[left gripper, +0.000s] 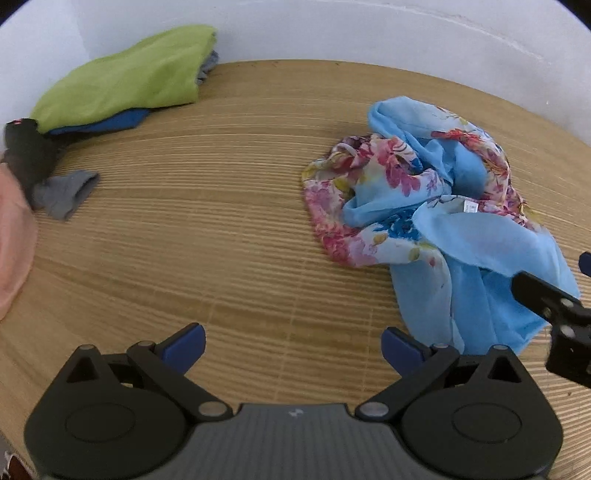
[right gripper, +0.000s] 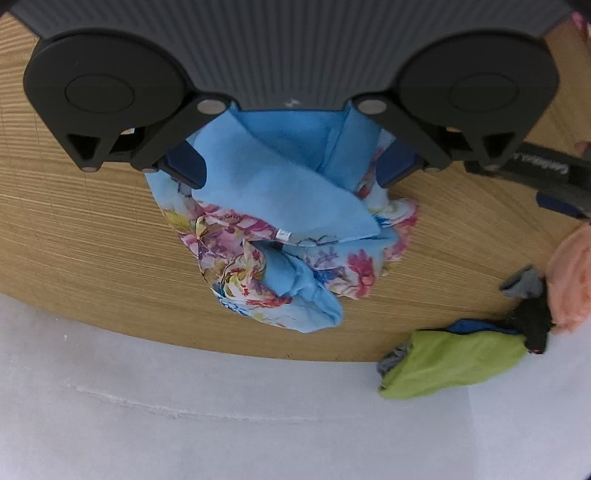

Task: Fold clothes
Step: 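Move both grippers toward the crumpled blue floral scarf, then grasp a scarf edge with the right gripper and lift it up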

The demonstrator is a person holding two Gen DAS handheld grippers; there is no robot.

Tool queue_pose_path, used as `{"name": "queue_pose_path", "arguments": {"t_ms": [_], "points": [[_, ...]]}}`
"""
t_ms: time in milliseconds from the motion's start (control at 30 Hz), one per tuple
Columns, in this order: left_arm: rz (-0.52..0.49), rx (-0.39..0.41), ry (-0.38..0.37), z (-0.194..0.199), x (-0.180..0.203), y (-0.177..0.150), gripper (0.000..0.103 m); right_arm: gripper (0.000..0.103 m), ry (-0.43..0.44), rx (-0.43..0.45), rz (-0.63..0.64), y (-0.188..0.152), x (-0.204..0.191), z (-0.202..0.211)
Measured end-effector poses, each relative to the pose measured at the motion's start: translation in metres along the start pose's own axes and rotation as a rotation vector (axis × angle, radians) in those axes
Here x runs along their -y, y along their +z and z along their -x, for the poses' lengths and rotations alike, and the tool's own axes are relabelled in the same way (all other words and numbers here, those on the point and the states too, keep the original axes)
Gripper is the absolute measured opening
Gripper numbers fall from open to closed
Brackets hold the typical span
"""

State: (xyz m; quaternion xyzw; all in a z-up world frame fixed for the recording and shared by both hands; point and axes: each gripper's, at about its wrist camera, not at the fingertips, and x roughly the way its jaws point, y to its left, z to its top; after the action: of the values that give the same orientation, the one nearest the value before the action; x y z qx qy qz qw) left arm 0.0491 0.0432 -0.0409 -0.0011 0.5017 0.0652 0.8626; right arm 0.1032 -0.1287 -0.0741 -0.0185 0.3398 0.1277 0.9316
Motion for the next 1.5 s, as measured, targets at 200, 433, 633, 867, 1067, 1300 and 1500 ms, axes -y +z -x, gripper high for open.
{"name": "queue_pose_path", "arguments": {"t_ms": [200, 433, 633, 867, 1067, 1300, 1500], "points": [[-0.044, -0.007, -0.034, -0.018, 0.004, 0.013, 0.103, 0.100, -0.042, -0.040, 0.006, 0.003, -0.003, -0.025], [-0.042, -0.041, -0.059, -0.040, -0.002, 0.020, 0.103, 0.086, -0.067, -0.102, 0.031, -0.005, -0.007, -0.055], [-0.044, -0.044, -0.088, -0.048, -0.005, 0.026, 0.103, 0.012, -0.081, -0.117, -0.058, -0.003, 0.001, -0.049], [-0.094, -0.008, -0.114, -0.048, 0.007, 0.035, 0.103, 0.004, -0.071, 0.026, -0.218, 0.006, 0.029, 0.025], [-0.182, 0.067, -0.144, -0.052, 0.031, 0.055, 0.103, 0.004, -0.238, 0.086, -0.304, -0.011, 0.066, 0.093], [-0.264, 0.117, -0.131, -0.064, 0.063, 0.079, 0.103, 0.004, -0.553, 0.061, -0.430, -0.051, 0.106, 0.133], [-0.277, 0.128, -0.167, -0.065, 0.065, 0.085, 0.103, 0.012, -0.617, -0.028, -0.451, -0.068, 0.135, 0.137]]}}
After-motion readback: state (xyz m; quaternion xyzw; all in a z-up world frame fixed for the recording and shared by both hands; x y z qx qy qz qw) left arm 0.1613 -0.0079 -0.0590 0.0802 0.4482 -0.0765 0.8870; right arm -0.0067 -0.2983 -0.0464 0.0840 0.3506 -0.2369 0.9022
